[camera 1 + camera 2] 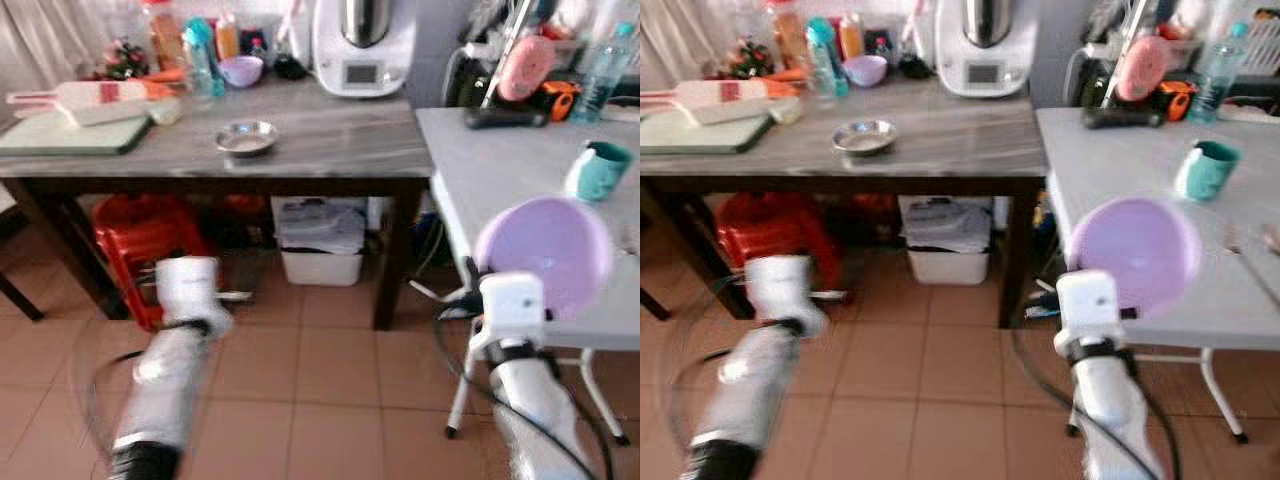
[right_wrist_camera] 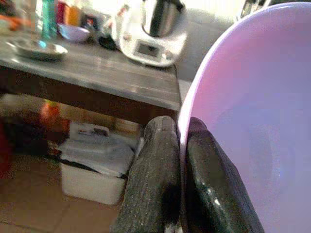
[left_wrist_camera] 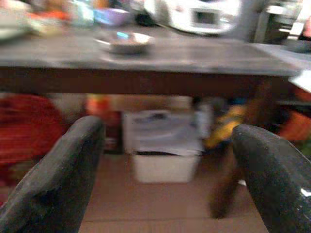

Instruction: Setting the table

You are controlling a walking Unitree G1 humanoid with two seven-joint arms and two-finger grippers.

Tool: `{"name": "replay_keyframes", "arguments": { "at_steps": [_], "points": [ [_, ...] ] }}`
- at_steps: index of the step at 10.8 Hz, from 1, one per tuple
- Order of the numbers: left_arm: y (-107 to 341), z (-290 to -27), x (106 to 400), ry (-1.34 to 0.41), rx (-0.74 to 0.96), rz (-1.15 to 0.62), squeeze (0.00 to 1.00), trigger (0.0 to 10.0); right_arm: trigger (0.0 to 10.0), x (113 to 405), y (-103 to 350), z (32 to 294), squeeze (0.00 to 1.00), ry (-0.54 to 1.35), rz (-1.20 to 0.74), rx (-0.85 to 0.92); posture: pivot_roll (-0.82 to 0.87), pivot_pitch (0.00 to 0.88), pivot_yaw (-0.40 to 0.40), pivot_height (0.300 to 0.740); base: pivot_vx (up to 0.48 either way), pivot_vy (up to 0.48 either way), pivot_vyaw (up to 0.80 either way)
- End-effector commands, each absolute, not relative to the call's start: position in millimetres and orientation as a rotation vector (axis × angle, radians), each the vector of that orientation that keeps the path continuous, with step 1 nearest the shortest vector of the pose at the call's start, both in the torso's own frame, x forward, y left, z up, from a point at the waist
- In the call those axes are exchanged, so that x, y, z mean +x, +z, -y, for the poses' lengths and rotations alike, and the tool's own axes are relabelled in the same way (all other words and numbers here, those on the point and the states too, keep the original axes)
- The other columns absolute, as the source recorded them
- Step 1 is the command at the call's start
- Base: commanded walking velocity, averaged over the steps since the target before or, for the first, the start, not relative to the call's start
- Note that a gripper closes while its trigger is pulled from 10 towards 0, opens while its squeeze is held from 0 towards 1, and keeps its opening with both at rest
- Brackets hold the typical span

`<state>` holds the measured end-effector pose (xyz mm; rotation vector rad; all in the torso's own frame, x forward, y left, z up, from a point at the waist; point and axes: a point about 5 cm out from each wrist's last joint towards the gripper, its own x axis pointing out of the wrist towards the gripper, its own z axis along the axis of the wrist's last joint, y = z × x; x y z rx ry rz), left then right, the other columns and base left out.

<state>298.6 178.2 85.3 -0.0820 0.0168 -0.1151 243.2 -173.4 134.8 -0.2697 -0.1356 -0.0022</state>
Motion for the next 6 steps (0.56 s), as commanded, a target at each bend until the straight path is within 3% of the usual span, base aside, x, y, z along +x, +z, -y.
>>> {"name": "replay_keyframes", "arguments": {
  "at_steps": [1,6],
  "points": [
    [87.5,-173.0,298.5,-0.121,-0.067,-0.003,0.00,10.0,10.0,239.9,139.9,180.2,0.00,-0.036,0.164,-0.269,-0.02,0.000,0.056,0.740,0.000,0.394,0.00],
    [90.0,-171.4,303.9,-0.144,-0.059,0.009,0.00,10.0,10.0,245.1,140.9,177.8,0.00,-0.057,0.187,-0.254,-0.02,0.000,0.069,0.740,0.000,0.437,0.00]
  ]
}}
